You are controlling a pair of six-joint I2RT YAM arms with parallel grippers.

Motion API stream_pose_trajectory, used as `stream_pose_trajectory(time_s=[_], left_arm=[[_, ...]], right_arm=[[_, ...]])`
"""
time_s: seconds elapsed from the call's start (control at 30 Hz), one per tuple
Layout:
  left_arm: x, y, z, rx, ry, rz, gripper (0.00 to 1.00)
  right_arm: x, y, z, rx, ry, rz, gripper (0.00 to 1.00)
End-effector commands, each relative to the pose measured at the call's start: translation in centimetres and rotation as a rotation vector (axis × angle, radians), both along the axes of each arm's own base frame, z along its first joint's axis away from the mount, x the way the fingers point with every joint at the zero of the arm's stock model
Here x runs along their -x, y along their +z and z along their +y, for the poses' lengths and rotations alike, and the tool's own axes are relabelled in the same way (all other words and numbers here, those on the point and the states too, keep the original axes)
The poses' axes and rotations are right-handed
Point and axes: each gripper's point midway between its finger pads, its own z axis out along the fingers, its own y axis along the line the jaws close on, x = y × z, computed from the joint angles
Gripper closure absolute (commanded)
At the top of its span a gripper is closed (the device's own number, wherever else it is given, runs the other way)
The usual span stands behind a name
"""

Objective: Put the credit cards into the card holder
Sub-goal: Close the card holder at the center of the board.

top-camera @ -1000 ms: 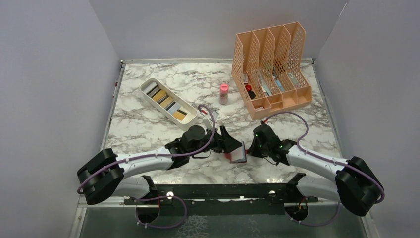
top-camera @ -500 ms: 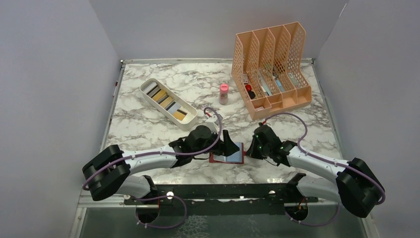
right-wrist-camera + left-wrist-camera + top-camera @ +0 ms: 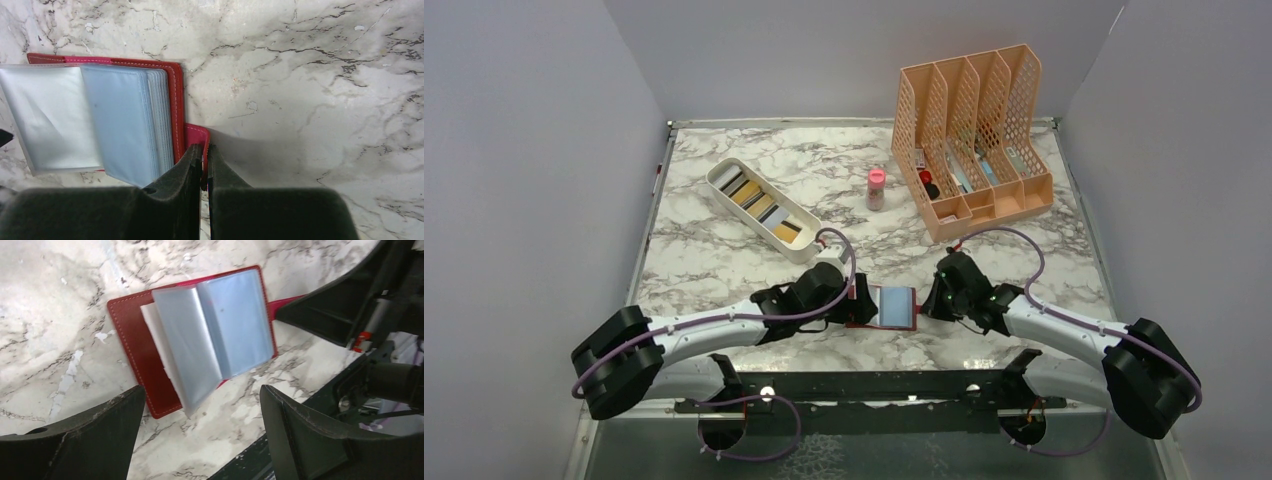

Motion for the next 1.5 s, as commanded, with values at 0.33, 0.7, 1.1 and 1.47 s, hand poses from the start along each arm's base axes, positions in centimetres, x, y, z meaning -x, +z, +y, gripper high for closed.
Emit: stream_pose_trajectory(time_s=[0.33,0.7,1.1,1.47], left_arm=[[0.7,-5.3,0.8,-0.074,0.072,0.150,0.12],[1.6,-1.7,-3.6,0.204,-0.005,0.187,0.16],[0.3,5.1,-5.7,0.362,-0.058,0.032,0.18],[0.0,5.2,-7.3,0.335,-0.128,-0.018,0.18]], right_arm=[[0.1,0.1,0.1,-0.009,0.010,-0.006,0.93],[0.0,0.0,0.5,-0.019,0.021,-0.001,0.93],[0.2,-0.4,0.8,-0.028,0.028,0.010,0.94],[-0.1,0.2,1.1,-0.037,0.044,-0.004,0.94]])
